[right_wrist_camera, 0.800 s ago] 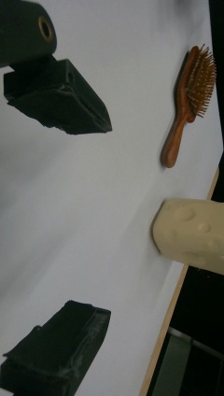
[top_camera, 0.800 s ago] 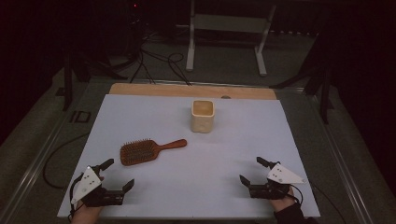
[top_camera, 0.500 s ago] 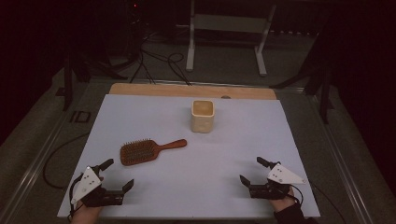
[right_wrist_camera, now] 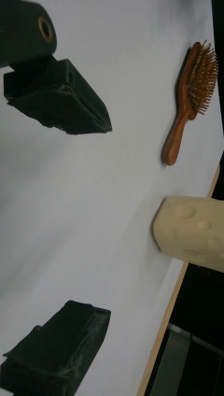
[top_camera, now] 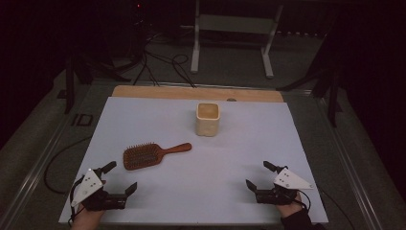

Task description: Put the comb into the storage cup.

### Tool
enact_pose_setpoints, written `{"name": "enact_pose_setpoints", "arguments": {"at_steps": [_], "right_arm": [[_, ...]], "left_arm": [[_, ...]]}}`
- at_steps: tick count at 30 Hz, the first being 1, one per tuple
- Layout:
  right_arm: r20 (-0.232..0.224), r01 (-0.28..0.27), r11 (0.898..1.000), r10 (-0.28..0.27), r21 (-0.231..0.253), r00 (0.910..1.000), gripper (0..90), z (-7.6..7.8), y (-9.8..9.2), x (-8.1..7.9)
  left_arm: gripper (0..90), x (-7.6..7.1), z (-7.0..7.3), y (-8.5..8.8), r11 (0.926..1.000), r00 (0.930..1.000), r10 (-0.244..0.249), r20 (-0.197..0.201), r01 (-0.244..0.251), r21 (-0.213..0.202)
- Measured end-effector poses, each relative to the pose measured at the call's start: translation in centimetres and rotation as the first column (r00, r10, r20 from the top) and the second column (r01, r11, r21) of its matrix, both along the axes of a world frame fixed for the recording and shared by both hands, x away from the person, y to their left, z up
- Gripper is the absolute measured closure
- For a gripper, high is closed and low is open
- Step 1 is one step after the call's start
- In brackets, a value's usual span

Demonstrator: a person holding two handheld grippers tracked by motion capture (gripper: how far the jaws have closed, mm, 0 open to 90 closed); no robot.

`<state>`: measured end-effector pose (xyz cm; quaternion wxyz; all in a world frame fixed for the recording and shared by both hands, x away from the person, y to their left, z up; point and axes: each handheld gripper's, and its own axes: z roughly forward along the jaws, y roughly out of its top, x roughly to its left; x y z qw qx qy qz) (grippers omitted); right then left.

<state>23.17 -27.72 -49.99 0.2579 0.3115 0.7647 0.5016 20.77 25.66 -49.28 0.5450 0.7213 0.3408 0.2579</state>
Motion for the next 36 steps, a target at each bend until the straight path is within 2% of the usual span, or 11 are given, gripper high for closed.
{"name": "enact_pose_setpoints", "arguments": {"at_steps": [5, 8, 11, 13, 21, 25, 29, 31, 36], "right_arm": [[0.007, 0.004, 1.0, -0.004, 0.006, 1.0, 9.3, 0.1, -0.1, 0.0], [0.013, 0.007, 1.0, -0.007, 0.001, 0.9999, 9.3, 0.1, -0.1, -0.1], [0.012, 0.006, 1.0, -0.006, 0.004, 0.9999, 9.3, 0.1, -0.1, 0.0], [0.012, 0.006, 1.0, -0.006, 0.009, 0.9999, 9.3, 0.1, -0.1, 0.0], [0.009, 0.006, 1.0, -0.006, 0.016, 0.9999, 9.3, 0.2, -0.2, -0.1], [0.012, 0.007, 1.0, -0.007, 0.017, 0.9999, 9.3, 0.2, -0.1, -0.1], [0.013, 0.006, 1.0, -0.006, 0.017, 0.9999, 9.3, 0.2, -0.2, -0.1], [0.013, 0.005, 1.0, -0.005, 0.017, 0.9999, 9.3, 0.2, -0.2, 0.0], [0.013, 0.006, 1.0, -0.006, 0.018, 0.9999, 9.3, 0.2, -0.2, 0.0]], "left_arm": [[0.0, 0.2, 0.9, -0.1, 0.9999, 1.0, -0.003, -0.001, 0.003, 0.016], [0.0, 0.4, 2.0, -0.3, 0.9995, 0.9999, -0.01, -0.001, 0.011, 0.028], [0.0, 0.6, 2.5, -0.3, 0.9992, 0.9999, -0.012, 0.002, 0.012, 0.038], [0.0, 0.8, 3.3, -0.3, 0.9983, 0.9999, -0.013, -0.001, 0.013, 0.057], [0.0, 1.6, 5.0, -0.8, 0.9968, 0.9995, -0.029, -0.009, 0.03, 0.075], [0.0, 2.2, 5.6, -1.2, 0.9957, 0.9991, -0.041, -0.014, 0.042, 0.083], [0.0, 2.9, 6.4, -1.6, 0.995, 0.9979, -0.057, -0.032, 0.059, 0.08], [0.0, 3.5, 7.0, -2.1, 0.9929, 0.9963, -0.072, -0.047, 0.076, 0.092], [0.0, 4.3, 7.7, -2.8, 0.9918, 0.9954, -0.081, -0.051, 0.086, 0.094]]}}
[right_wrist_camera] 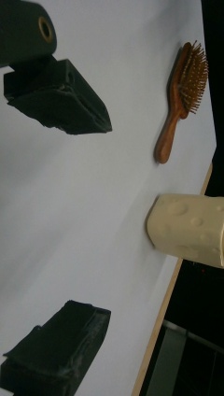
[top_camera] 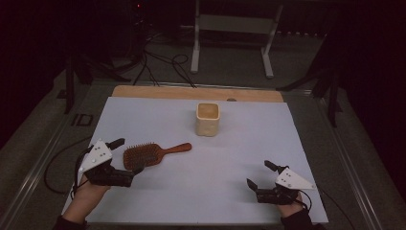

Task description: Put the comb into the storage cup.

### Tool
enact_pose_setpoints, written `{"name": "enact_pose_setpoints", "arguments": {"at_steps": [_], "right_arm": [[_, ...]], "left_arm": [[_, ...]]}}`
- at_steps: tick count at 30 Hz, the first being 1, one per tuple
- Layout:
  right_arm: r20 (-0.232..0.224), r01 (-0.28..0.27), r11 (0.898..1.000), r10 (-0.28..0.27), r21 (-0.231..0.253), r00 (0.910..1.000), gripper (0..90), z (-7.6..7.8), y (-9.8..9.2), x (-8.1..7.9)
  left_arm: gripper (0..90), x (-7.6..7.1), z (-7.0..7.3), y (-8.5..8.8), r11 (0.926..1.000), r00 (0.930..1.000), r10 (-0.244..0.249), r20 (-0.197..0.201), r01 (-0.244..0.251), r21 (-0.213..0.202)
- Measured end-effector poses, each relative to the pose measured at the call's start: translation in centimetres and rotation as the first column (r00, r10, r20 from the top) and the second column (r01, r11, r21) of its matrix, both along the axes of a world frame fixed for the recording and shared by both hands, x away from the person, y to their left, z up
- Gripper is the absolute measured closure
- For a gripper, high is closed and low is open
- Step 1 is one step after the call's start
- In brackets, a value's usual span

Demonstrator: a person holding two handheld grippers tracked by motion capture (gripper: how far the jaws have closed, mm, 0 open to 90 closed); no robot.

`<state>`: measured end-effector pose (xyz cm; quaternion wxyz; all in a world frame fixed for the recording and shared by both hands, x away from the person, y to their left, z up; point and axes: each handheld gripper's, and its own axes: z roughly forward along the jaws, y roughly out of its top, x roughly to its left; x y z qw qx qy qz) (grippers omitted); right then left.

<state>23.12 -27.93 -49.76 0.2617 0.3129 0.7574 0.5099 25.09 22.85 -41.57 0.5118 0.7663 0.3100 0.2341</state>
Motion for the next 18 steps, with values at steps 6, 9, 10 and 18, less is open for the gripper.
{"name": "enact_pose_setpoints", "arguments": {"at_steps": [6, 9, 10, 18], "right_arm": [[-0.002, 0.001, 1.0, -0.001, 0.004, 1.0, 9.3, 0.0, 0.0, 0.0], [-0.005, 0.0, 1.0, 0.0, 0.007, 1.0, 9.3, 0.0, 0.0, 0.0], [-0.004, 0.0, 1.0, 0.0, 0.008, 1.0, 9.3, 0.0, 0.0, 0.0], [-0.009, -0.002, 1.0, 0.002, 0.01, 1.0, 9.3, 0.0, 0.0, 0.0]], "left_arm": [[0.0, 0.8, 0.6, -0.7, 0.9999, 0.9998, -0.011, -0.014, 0.011, 0.006], [0.0, 1.2, 0.8, -1.2, 0.9997, 0.9996, -0.015, -0.024, 0.015, 0.02], [0.0, 1.4, 0.9, -1.3, 0.9995, 0.9995, -0.019, -0.024, 0.019, 0.024], [0.0, 3.0, 1.8, -2.9, 0.9978, 0.9978, -0.054, -0.038, 0.055, 0.036]]}}
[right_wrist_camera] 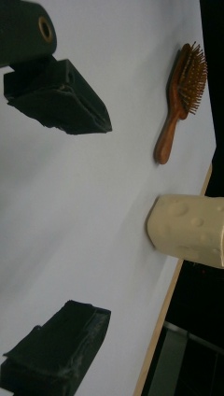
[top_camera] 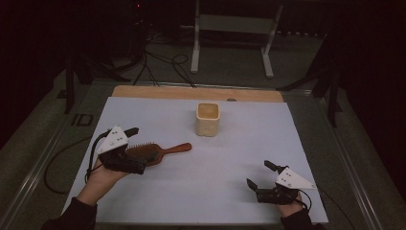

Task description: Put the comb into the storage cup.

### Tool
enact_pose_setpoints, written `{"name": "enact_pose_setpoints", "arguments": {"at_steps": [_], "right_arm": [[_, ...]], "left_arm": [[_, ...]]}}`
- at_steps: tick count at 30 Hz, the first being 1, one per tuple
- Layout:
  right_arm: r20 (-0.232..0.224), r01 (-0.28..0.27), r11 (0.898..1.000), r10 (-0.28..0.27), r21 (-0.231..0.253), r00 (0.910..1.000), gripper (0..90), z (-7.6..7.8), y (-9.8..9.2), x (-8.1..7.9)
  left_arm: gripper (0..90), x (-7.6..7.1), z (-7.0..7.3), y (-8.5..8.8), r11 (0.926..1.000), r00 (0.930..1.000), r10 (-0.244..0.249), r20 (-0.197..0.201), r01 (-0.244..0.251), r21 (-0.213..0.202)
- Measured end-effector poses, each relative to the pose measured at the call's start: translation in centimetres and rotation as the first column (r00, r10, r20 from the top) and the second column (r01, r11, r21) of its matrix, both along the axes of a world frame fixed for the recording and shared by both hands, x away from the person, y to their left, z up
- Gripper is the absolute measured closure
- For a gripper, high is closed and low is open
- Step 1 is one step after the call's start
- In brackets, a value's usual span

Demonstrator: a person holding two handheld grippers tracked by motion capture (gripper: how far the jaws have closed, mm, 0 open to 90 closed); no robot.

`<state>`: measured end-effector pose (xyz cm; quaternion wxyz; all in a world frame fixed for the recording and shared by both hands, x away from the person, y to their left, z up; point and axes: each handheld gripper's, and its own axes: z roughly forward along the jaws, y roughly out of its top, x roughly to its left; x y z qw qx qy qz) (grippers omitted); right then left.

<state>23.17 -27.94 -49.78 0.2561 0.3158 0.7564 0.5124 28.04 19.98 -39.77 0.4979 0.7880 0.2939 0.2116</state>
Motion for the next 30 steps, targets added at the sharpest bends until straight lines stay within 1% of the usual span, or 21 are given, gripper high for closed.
{"name": "enact_pose_setpoints", "arguments": {"at_steps": [5, 8, 10, 14, 17, 19, 26, 28, 30], "right_arm": [[0.005, 0.001, 1.0, -0.001, 0.001, 1.0, 9.3, 0.1, 0.0, 0.0], [0.0, 0.0, 1.0, 0.0, 0.006, 1.0, 9.3, 0.0, 0.0, 0.0], [0.0, -0.001, 1.0, 0.001, 0.005, 1.0, 9.3, 0.0, 0.0, 0.0], [0.001, -0.002, 1.0, 0.002, 0.007, 1.0, 9.3, 0.0, 0.0, 0.0], [0.002, -0.002, 1.0, 0.002, 0.004, 1.0, 9.3, 0.0, 0.0, 0.0], [0.003, -0.003, 1.0, 0.003, 0.006, 1.0, 9.3, 0.0, -0.1, 0.0], [0.005, -0.004, 1.0, 0.004, 0.004, 1.0, 9.3, 0.1, -0.1, -0.1], [0.003, -0.004, 1.0, 0.004, 0.006, 1.0, 9.3, 0.1, -0.1, 0.0], [0.003, -0.006, 1.0, 0.006, 0.008, 1.0, 9.3, 0.1, -0.1, 0.0]], "left_arm": [[0.0, 1.2, 0.0, -1.3, 0.9998, 0.9998, -0.018, -0.011, 0.018, 0.013], [0.0, 2.0, -0.2, -2.1, 0.9997, 0.9994, -0.023, -0.025, 0.024, 0.012], [0.0, 2.4, -0.3, -2.6, 0.9997, 0.9994, -0.023, -0.026, 0.024, 0.012], [0.1, 3.4, -0.5, -3.7, 0.9989, 0.9987, -0.036, -0.037, 0.037, 0.028], [0.1, 4.0, -0.7, -4.4, 0.9985, 0.9982, -0.034, -0.05, 0.036, 0.041], [1.5, 4.6, -0.9, -4.9, 0.9985, 0.9974, -0.039, -0.06, 0.042, 0.036], [5.1, 6.0, -1.8, -6.4, 0.9973, 0.9948, -0.045, -0.092, 0.05, 0.053], [5.4, 6.3, -2.2, -6.7, 0.9969, 0.9931, -0.047, -0.107, 0.054, 0.057], [7.6, 6.6, -2.7, -7.0, 0.9968, 0.9912, -0.054, -0.121, 0.061, 0.052]]}}
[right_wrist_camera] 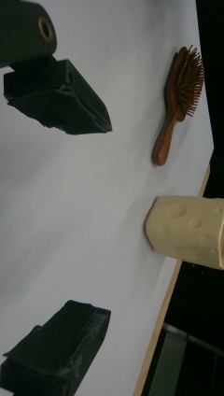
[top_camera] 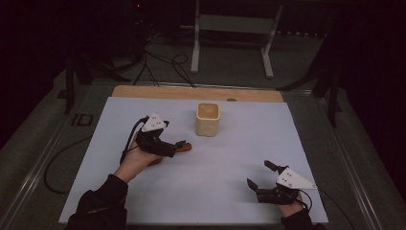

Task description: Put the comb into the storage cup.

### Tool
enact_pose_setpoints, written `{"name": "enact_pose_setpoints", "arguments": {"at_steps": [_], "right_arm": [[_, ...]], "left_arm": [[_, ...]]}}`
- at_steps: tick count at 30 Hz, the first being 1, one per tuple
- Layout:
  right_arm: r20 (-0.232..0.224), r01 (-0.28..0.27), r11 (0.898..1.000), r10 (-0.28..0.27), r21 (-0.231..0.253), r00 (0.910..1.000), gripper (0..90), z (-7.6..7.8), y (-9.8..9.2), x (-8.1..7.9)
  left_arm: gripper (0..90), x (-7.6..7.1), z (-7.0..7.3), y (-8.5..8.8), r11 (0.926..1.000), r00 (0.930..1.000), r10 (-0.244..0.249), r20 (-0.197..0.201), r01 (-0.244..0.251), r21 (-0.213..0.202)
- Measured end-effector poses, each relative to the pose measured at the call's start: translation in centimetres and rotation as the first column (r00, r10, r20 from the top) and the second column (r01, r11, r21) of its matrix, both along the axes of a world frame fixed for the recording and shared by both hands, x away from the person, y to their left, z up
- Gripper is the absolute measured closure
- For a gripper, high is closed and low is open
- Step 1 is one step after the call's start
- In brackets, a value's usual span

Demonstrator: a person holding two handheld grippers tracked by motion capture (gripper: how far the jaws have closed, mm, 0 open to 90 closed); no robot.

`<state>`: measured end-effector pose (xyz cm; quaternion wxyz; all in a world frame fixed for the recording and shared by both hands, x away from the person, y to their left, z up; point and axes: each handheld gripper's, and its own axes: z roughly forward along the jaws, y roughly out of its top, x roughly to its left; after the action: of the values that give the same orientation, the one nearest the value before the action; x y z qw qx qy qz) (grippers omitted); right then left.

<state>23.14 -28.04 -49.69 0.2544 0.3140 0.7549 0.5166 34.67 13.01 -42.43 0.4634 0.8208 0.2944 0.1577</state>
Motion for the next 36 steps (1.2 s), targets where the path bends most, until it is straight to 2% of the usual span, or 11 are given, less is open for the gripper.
{"name": "enact_pose_setpoints", "arguments": {"at_steps": [8, 9, 10, 12, 18, 21, 26, 32, 33, 34, 36], "right_arm": [[0.002, -0.001, 1.0, 0.001, 0.001, 1.0, 9.3, 0.0, 0.0, 0.0], [0.003, -0.001, 1.0, 0.001, -0.005, 1.0, 9.3, 0.0, 0.0, 0.0], [0.0, -0.002, 1.0, 0.002, 0.0, 1.0, 9.3, 0.0, 0.0, 0.0], [0.002, -0.002, 1.0, 0.002, 0.002, 1.0, 9.3, 0.0, 0.0, 0.0], [0.002, -0.003, 1.0, 0.003, -0.003, 1.0, 9.3, 0.0, 0.0, 0.0], [0.0, -0.004, 1.0, 0.004, 0.0, 1.0, 9.3, 0.0, 0.0, 0.0], [0.001, -0.005, 1.0, 0.005, -0.002, 1.0, 9.3, 0.0, 0.0, 0.0], [0.002, -0.006, 1.0, 0.006, -0.002, 1.0, 9.3, 0.0, 0.0, 0.0], [0.001, -0.006, 1.0, 0.006, 0.0, 1.0, 9.3, 0.0, 0.0, 0.0], [0.002, -0.006, 1.0, 0.005, 0.005, 1.0, 9.3, 0.0, 0.0, 0.0], [0.001, -0.006, 1.0, 0.006, 0.002, 1.0, 9.3, 0.0, 0.0, 0.0]], "left_arm": [[18.4, 1.0, -1.3, -0.7, 0.9999, 0.9998, 0.006, -0.021, -0.006, 0.013], [18.4, 1.2, -1.6, -0.9, 0.9995, 0.9996, 0.019, -0.02, -0.018, 0.026], [24.5, 1.3, -1.8, -0.9, 0.9996, 0.9994, 0.018, -0.029, -0.018, 0.02], [29.0, 1.6, -2.2, -1.1, 0.9996, 0.9991, 0.019, -0.037, -0.018, 0.021], [47.4, 2.3, -3.3, -1.4, 0.9972, 0.9962, 0.054, -0.068, -0.05, 0.055], [53.2, 2.6, -3.8, -1.7, 0.9953, 0.9941, 0.07, -0.083, -0.064, 0.073], [63.1, 3.0, -4.3, -2.2, 0.9937, 0.9925, 0.07, -0.101, -0.061, 0.094], [73.9, 3.7, -4.9, -2.6, 0.9891, 0.9881, 0.106, -0.111, -0.093, 0.114], [73.9, 3.9, -5.1, -2.7, 0.9878, 0.9861, 0.12, -0.116, -0.107, 0.113], [78.9, 4.0, -5.2, -2.7, 0.9865, 0.9846, 0.129, -0.117, -0.116, 0.116], [81.7, 4.3, -5.5, -2.8, 0.9853, 0.9813, 0.138, -0.134, -0.122, 0.12]]}}
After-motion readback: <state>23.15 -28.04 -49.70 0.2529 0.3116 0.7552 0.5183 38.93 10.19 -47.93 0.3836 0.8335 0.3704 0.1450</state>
